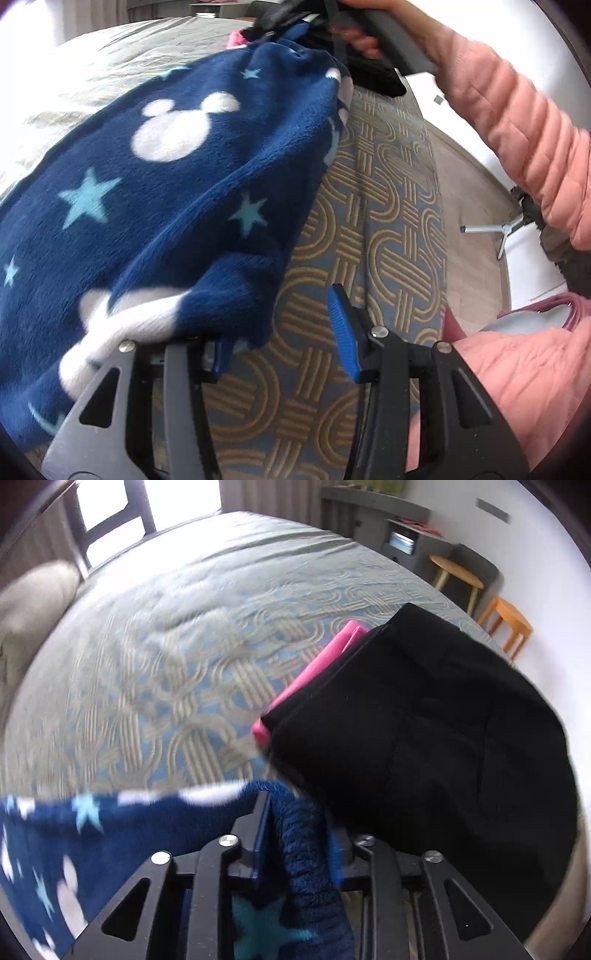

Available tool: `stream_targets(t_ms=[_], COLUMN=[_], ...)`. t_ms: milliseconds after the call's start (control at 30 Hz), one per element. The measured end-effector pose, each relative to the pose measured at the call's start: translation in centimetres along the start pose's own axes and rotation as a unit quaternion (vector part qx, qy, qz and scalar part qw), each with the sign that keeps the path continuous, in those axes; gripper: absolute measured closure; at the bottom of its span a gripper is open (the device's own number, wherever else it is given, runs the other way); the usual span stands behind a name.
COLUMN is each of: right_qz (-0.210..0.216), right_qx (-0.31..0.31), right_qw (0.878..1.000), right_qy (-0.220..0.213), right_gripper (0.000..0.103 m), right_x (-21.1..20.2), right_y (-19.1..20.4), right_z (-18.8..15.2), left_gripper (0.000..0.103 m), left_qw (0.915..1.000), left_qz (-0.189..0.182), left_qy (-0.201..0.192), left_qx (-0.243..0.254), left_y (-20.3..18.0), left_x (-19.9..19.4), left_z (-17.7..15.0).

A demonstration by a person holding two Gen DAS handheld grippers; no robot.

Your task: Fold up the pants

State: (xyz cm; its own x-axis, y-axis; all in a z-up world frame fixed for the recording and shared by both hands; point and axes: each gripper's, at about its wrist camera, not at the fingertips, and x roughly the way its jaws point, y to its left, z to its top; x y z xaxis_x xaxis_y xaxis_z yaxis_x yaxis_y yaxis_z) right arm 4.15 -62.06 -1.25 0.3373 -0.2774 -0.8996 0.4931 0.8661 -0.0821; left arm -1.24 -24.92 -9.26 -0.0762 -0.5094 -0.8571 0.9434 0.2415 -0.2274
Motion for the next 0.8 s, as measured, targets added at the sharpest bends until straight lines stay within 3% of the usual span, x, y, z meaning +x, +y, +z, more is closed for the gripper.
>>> stream_targets(t_ms=[133,200,233,300,367,400,433,500,600,667,733,800], right_qz=[0.017,0.034,0.049,0.087,0.128,0.149,0.17,0.223,0.274,0.293,0.302,0.307], right_qx=[-0.019,-0.043,-0.061,-0.104,-0.155,-0.184,-0.211,-0.262,-0.314,-0.352,-0.392,-0.421], right_qw=[0.999,0.996,0.994,0.987,0.976,0.968,0.959,0.937,0.908,0.889,0.869,0.854], right_qy=[-0.042,-0.068,-0.077,-0.087,-0.089,-0.087,-0.083,-0.065,-0.035,-0.025,-0.02,-0.008], right_gripper=[0.042,0.038,0.036,0.033,0.031,0.031,0.03,0.03,0.03,0.03,0.03,0.03], right_x=[-5.4,-8.3,-9.5,-11.3,-12.3,-12.7,-12.9,-12.7,-12.5,-12.6,-12.6,-12.2], right_y=[0.4,2.0,3.4,7.0,11.8,14.7,17.7,24.5,33.2,38.9,44.9,50.1], right_z=[-1.1,-1.5,-1.8,-2.3,-3.1,-3.4,-3.9,-4.7,-6.3,-7.4,-8.3,-9.0], left_gripper=[0.054,0.052,0.051,0.045,0.043,0.043,0.043,0.043,0.042,0.038,0.032,0.032], left_qw=[0.9982,0.9933,0.9876,0.9684,0.9354,0.9063,0.8867,0.8361,0.7765,0.7512,0.7373,0.729], left_qz=[0.007,0.031,0.05,0.096,0.144,0.168,0.184,0.22,0.219,0.21,0.216,0.217], left_qy=[-0.036,-0.063,-0.08,-0.112,-0.141,-0.158,-0.164,-0.175,-0.225,-0.248,-0.255,-0.258], left_qx=[-0.048,-0.092,-0.126,-0.201,-0.29,-0.354,-0.391,-0.471,-0.546,-0.575,-0.587,-0.596], left_y=[2.1,4.1,5.6,8.7,12.2,14.7,16.1,18.9,21.2,22.5,23.6,25.1], left_x=[-4.0,-6.7,-8.4,-11.5,-14.5,-16.3,-17.3,-19.7,-22.9,-24.0,-24.2,-24.0], left_z=[-1.9,-3.7,-5.0,-8.2,-12.3,-15.4,-17.5,-22.2,-27.8,-29.8,-30.6,-31.0])
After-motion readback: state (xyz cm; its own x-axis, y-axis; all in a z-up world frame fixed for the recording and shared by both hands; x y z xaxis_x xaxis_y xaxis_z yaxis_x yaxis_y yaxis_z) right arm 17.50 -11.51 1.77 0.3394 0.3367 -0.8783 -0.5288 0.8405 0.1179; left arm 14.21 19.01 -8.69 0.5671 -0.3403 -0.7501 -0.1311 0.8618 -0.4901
